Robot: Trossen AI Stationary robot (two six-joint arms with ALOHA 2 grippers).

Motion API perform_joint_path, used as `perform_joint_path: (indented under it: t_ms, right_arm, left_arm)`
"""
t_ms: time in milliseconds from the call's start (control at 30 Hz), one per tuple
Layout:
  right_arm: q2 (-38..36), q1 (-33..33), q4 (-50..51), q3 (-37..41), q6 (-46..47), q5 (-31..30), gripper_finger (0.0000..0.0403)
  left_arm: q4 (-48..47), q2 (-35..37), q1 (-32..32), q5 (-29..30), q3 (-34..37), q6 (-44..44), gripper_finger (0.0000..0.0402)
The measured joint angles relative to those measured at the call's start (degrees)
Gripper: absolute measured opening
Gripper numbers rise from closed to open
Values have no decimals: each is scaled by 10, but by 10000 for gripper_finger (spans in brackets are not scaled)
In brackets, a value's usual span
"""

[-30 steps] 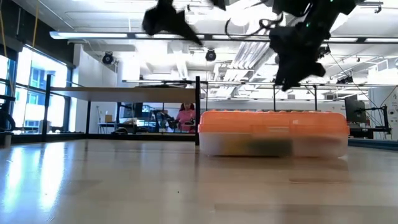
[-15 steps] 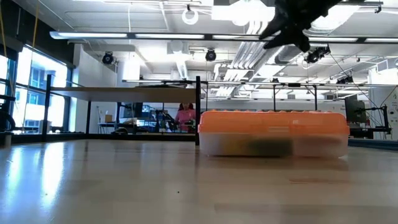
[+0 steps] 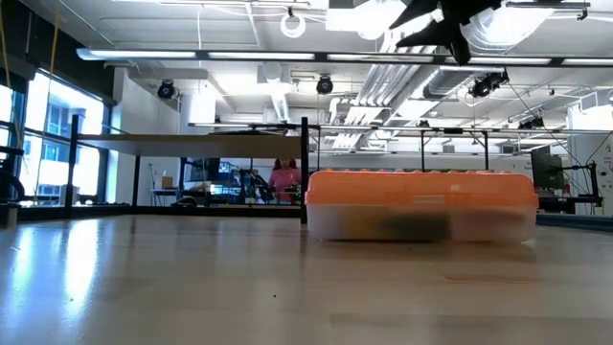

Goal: Pack school essentials
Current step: Return to Home Position

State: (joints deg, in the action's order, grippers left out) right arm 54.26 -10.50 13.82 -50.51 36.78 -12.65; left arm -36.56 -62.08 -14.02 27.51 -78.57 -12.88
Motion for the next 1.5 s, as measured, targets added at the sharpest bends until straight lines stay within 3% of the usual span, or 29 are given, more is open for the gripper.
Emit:
perform_joint_path:
  t_ms: [67,367,833,1200,1500]
  right_arm:
    - [1,5,-23,0,10,-17,138]
    - [0,19,-100,0,19,-41,138]
    - [0,19,-113,0,37,-69,138]
    - [0,19,-113,0,37,-58,138]
    - [-26,11,-111,0,31,-57,138]
  left_arm:
    - [-15,34,-12,2,40,1,328]
    - [102,195,-48,-5,257,-48,328]
    - [287,434,-83,-12,549,-50,328]
    - [342,542,-83,-14,687,-89,328]
    - [362,564,-82,-39,751,-110,328]
